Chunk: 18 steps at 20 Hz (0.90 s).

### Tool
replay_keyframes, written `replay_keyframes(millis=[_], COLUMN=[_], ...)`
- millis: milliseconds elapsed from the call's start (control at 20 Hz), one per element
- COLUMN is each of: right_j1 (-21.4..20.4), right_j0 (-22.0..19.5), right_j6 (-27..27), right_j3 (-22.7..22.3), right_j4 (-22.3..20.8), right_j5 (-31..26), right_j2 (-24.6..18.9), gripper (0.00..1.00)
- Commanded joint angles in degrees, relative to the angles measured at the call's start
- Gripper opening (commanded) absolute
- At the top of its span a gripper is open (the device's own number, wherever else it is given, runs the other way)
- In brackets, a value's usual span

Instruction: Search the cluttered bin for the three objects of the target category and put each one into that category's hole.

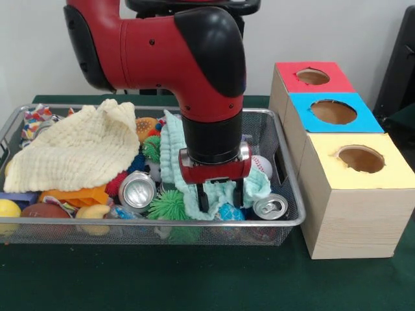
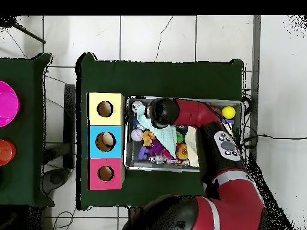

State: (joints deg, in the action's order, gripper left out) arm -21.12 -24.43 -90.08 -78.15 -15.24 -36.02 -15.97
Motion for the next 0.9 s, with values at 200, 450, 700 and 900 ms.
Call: replay_keyframes(millis=[200,450,700,900], right_j1=[-6.7,-13.2,-17.1,-17.0], right_j0=[-0.5,0.3,2.8,3.8], right_j6=[8.5,-0.8,-5.6,-7.2], right_j3=[-3.8,-12.1,-16.0,-17.7], right_j4=[-7.0,-2.2,-0.4,-1.1], right_j5=[-4.1,-3.6,-4.4,-3.5], right_j2=[-3.1,-3.8,-1.9,0.8], gripper=[1.0,1.0,1.0,1.0])
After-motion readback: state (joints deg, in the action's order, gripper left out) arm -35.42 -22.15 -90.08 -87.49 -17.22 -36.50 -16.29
